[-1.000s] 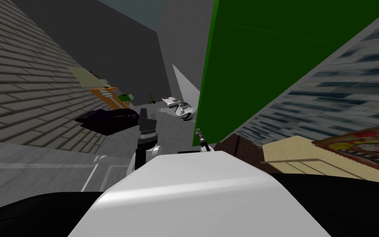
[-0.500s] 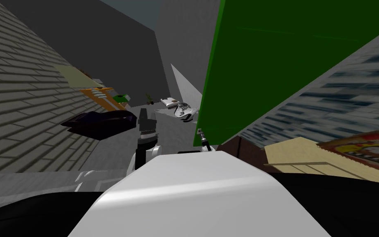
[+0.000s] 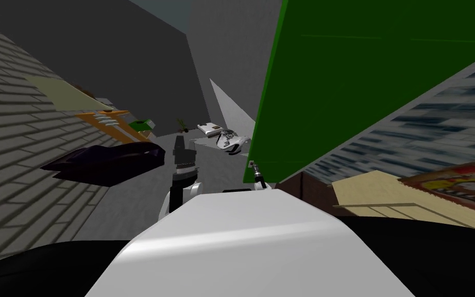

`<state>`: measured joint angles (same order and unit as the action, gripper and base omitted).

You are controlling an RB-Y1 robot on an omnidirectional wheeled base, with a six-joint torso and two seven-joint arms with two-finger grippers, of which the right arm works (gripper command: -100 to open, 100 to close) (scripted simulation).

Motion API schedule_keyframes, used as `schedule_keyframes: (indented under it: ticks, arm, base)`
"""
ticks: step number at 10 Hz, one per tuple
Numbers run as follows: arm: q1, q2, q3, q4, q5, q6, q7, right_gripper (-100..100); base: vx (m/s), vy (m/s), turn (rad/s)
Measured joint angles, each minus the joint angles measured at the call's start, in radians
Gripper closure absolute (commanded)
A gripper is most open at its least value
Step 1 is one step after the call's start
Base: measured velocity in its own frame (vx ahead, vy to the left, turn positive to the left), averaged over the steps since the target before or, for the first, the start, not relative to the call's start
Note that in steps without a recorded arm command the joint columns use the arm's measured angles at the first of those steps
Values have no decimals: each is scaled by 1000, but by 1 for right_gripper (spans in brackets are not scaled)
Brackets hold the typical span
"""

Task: Push the door open

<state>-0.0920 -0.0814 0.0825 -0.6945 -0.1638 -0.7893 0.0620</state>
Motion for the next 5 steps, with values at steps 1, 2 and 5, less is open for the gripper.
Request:
schedule_keyframes:
  ticks: [1,2,5]
  arm:
    - [4,-4,-17,-6,-7,-3,2,-100]
    - [3,-4,-18,-10,-8,0,2,-100]
    - [2,2,-15,-16,-9,8,0,-100]
  base:
    - [-42,95,-46]
    - [-197,43,-28]
    - [-220,42,-32]
